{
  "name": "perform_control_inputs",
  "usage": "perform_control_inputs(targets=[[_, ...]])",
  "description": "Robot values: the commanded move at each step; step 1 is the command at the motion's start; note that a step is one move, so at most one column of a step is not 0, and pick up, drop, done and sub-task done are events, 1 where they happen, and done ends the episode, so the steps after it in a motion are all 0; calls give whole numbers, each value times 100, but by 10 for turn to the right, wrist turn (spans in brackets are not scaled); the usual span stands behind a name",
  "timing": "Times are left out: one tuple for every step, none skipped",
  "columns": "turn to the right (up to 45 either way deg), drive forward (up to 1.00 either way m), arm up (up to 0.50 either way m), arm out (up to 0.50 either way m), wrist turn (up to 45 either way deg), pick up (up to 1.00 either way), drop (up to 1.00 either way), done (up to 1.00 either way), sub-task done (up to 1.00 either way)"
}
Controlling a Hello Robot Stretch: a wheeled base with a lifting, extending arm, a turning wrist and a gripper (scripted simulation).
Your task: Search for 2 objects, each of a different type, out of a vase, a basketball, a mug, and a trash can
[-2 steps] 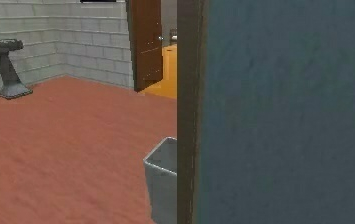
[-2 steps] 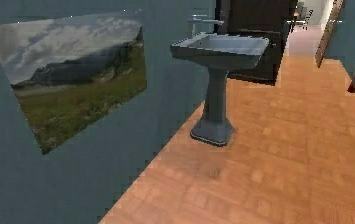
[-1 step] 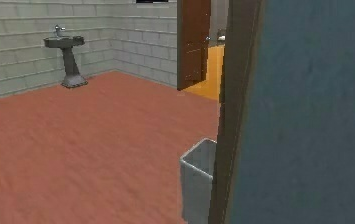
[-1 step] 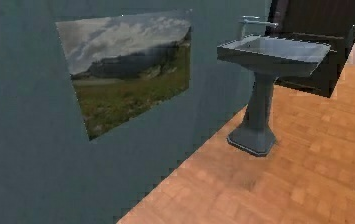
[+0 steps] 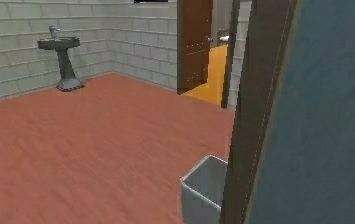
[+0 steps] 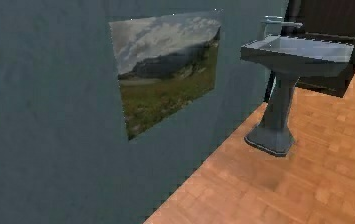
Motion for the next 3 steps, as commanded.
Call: perform_control_inputs(targets=[[120,0,0,0,0,0,0,0,0],[0,0,0,0,0,0,0,0,100],[450,0,0,0,0,0,0,0,0]])
